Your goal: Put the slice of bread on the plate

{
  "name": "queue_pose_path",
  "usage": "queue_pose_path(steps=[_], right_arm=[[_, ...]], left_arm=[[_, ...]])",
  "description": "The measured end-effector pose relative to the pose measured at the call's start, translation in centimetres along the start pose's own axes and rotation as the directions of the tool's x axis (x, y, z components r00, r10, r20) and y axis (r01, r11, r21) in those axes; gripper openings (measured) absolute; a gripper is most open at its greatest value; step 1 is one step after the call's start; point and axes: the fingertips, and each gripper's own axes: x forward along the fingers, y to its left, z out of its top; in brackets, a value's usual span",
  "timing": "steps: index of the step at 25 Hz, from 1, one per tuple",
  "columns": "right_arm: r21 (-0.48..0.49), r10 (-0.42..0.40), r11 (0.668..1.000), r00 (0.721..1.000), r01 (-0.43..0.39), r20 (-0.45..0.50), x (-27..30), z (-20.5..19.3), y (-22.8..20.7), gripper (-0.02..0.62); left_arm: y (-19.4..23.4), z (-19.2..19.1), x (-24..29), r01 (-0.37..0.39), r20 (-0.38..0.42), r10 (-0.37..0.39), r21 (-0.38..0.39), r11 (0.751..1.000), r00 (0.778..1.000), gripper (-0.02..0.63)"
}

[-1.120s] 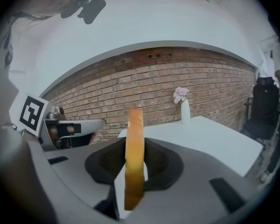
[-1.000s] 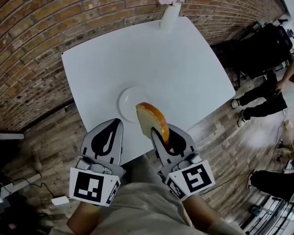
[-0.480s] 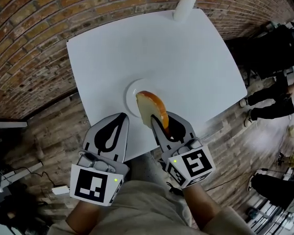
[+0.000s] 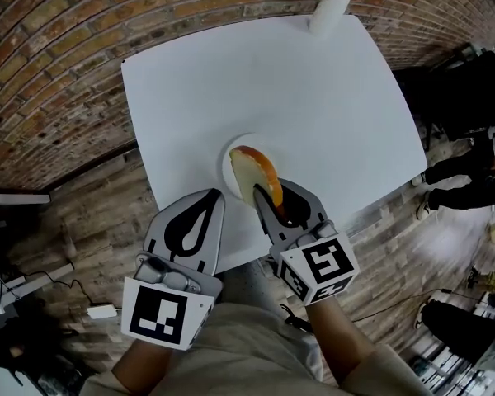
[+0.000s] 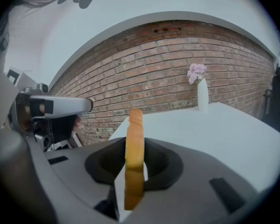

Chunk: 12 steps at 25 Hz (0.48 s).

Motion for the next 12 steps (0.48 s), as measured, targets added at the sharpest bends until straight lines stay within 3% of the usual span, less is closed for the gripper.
queue_pose_path(steps=[12], right_arm=[[0.008,0.047,0.999,0.998,-0.046,-0.038,2.1,-0.1,0.1,0.095]], left_arm=[[0.5,-0.2,0.8,0.003,-0.012,-0.003,-0.017,1.000,1.000,0.011]])
